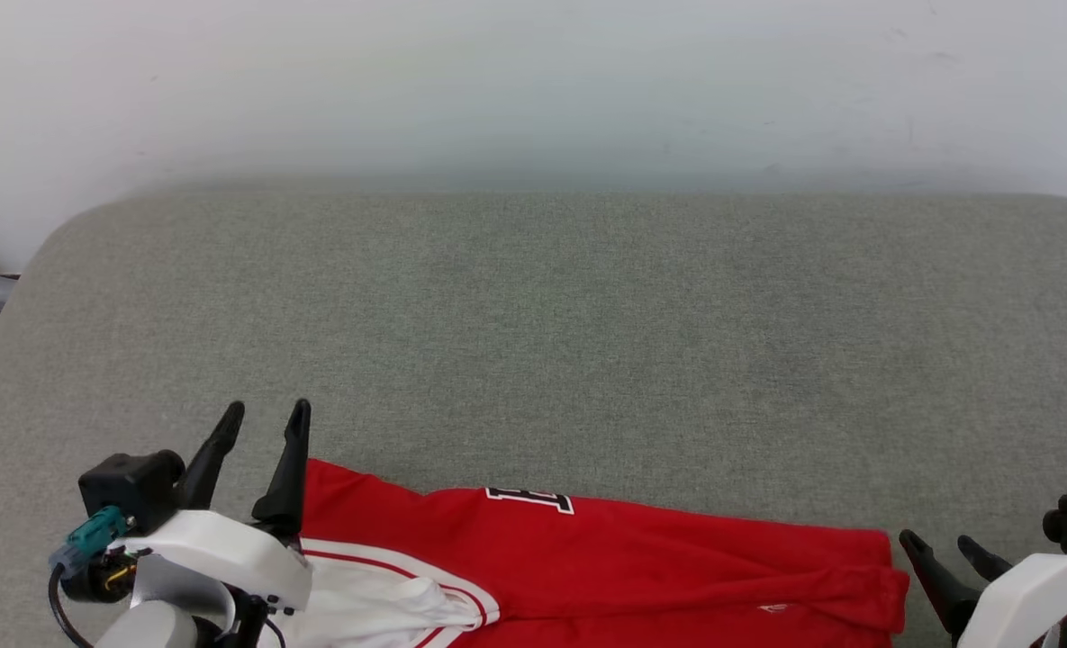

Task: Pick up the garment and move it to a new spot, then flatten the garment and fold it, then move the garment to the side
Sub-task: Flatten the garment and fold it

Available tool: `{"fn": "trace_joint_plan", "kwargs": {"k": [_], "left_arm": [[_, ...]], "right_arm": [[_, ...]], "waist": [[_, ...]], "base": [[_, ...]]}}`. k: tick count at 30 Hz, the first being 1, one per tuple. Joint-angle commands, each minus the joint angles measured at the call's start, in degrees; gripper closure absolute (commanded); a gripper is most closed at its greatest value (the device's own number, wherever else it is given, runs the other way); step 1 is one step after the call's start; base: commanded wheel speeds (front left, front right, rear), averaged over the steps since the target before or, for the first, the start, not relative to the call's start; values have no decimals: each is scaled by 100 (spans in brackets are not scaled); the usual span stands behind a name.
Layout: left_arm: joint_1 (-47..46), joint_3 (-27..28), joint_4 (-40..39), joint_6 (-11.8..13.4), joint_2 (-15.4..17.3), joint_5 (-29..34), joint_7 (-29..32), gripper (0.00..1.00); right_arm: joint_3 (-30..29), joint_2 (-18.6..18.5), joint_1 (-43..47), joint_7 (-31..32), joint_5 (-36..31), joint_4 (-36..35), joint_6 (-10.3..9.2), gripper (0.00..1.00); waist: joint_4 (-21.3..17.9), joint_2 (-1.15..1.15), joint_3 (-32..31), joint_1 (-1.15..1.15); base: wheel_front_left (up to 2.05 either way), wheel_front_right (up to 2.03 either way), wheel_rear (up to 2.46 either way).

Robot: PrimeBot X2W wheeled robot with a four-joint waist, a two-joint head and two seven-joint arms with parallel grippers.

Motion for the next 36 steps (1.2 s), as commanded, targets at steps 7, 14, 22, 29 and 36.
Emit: {"fn": "trace_joint_plan", "kwargs": {"k": [7,14,22,29,36], "left_arm": [[52,381,-872,331,-311,1328,-130,0],[244,608,-1232,274,-584,1896,-126,0],[377,772,-1116,205,-772,2182,-126,0],[471,872,-1001,115,-849,2337,-122,0],[647,893,-846,147,-869,2451,-122,0]], "right_arm": [[96,-136,38,757,-19,45,-5,0],[348,22,-72,888,46,562,-5,0],[735,231,-44,1046,224,1120,5,75],[709,73,-184,905,287,996,-5,100],[461,-206,-306,837,233,646,-6,100]], "waist": [[130,0,246,0],[314,0,464,0],[406,0,548,0],[335,0,393,0],[214,0,120,0]], "base": [[0,0,0],[0,0,0],[0,0,0],[0,0,0],[0,0,0]]}}
